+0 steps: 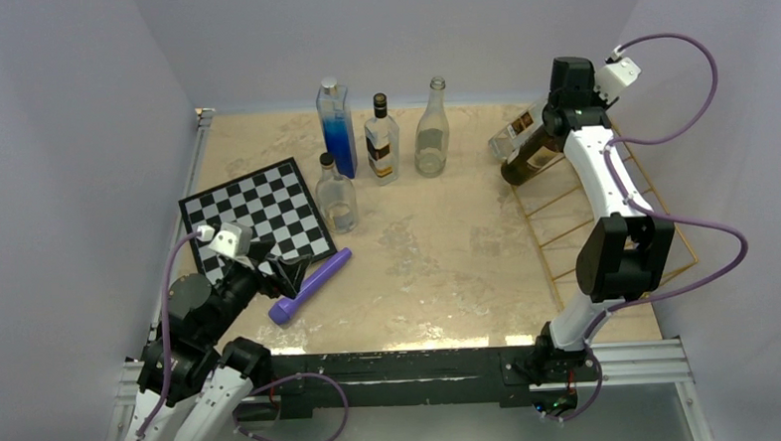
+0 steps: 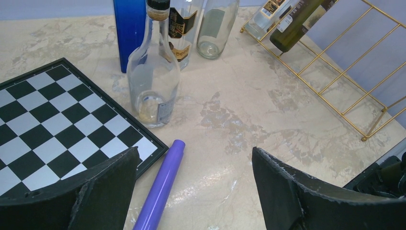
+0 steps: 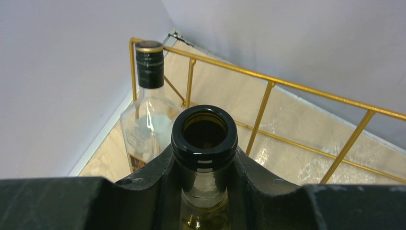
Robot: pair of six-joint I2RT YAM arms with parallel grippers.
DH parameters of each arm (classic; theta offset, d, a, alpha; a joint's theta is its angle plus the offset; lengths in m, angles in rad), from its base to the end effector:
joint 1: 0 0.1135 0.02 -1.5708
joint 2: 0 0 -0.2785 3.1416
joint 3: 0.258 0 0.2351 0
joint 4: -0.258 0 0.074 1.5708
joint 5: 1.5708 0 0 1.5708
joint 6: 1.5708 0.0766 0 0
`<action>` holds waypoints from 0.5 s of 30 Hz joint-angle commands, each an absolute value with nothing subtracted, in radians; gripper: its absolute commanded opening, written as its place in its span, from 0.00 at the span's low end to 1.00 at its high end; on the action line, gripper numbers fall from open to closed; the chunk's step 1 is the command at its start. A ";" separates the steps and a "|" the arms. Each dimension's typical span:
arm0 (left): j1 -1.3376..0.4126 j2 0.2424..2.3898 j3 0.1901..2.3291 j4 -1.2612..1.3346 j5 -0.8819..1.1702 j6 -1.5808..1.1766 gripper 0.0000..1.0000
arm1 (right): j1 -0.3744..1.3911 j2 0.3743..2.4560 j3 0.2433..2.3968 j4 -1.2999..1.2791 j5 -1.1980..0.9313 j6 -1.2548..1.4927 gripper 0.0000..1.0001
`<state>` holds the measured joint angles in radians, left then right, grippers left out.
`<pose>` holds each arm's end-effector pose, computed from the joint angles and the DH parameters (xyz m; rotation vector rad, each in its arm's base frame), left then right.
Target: Take the wine bottle off the wine rack
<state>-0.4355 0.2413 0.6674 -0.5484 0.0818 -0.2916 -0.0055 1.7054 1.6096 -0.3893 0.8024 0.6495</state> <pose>0.0708 -0.0398 0.3103 0.1868 1.7203 -0.6101 0.4016 -0.0573 0.3681 1.0493 1.6083 -0.3934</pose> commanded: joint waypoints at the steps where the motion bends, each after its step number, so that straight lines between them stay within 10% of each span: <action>1: -0.442 0.230 0.688 -0.532 0.089 -0.275 0.91 | 0.025 1.611 1.597 -0.373 0.782 0.742 0.00; 15: -0.442 0.216 0.686 -0.528 0.107 -0.273 0.91 | 0.142 1.413 1.401 -0.346 0.767 0.735 0.00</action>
